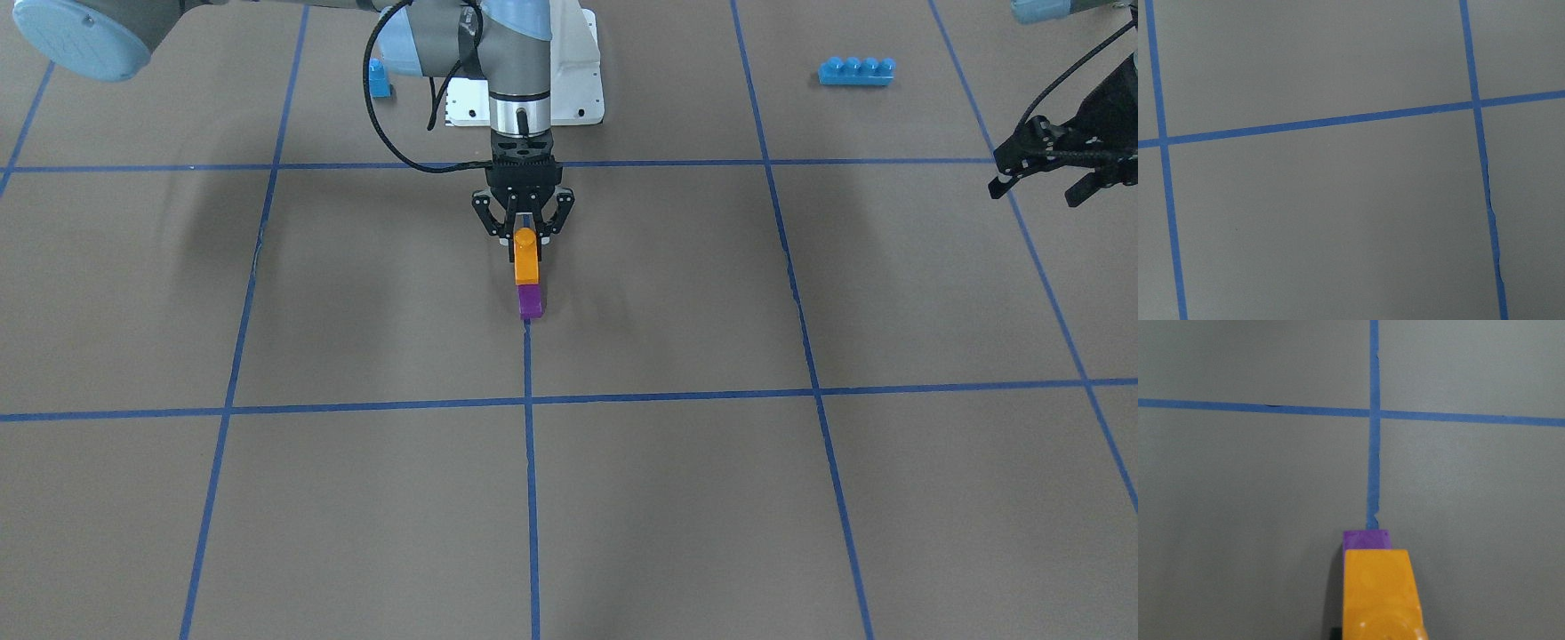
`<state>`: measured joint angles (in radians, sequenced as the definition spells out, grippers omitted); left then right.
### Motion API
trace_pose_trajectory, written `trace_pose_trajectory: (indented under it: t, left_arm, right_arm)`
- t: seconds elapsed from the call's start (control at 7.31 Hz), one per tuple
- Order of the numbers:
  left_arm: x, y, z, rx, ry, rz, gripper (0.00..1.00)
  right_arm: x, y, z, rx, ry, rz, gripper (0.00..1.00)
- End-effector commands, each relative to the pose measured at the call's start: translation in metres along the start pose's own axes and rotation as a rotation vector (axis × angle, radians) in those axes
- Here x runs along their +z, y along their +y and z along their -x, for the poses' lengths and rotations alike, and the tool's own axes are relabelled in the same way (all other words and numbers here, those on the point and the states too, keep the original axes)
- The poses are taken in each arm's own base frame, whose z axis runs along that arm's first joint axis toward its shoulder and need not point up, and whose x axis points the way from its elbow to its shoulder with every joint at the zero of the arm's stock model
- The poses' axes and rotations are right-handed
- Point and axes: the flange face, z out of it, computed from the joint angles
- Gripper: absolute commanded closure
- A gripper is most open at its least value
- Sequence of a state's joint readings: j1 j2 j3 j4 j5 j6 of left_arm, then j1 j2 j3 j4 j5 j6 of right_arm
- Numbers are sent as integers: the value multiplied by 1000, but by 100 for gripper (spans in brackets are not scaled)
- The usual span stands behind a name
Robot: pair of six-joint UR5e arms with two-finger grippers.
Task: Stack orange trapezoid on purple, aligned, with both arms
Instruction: 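Adjust the orange trapezoid's position on the purple trapezoid with the right gripper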
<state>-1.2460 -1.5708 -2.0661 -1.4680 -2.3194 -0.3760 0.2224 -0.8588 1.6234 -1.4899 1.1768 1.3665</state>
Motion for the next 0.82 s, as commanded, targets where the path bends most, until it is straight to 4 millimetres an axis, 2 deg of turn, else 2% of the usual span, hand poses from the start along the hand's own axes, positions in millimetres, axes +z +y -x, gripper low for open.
trace_pose_trajectory:
  t: [0.0, 0.55, 0.68]
  left_arm:
    - [1, 0, 0, 0, 0, 1, 0]
    - [1, 0, 0, -2, 0, 1, 0]
    - [1, 0, 0, -2, 0, 1, 0]
  right_arm:
    - [4, 7, -4, -6, 3, -16, 100]
    - [4, 0, -5, -12, 2, -22, 100]
    - [4, 0, -5, -11, 2, -22, 67]
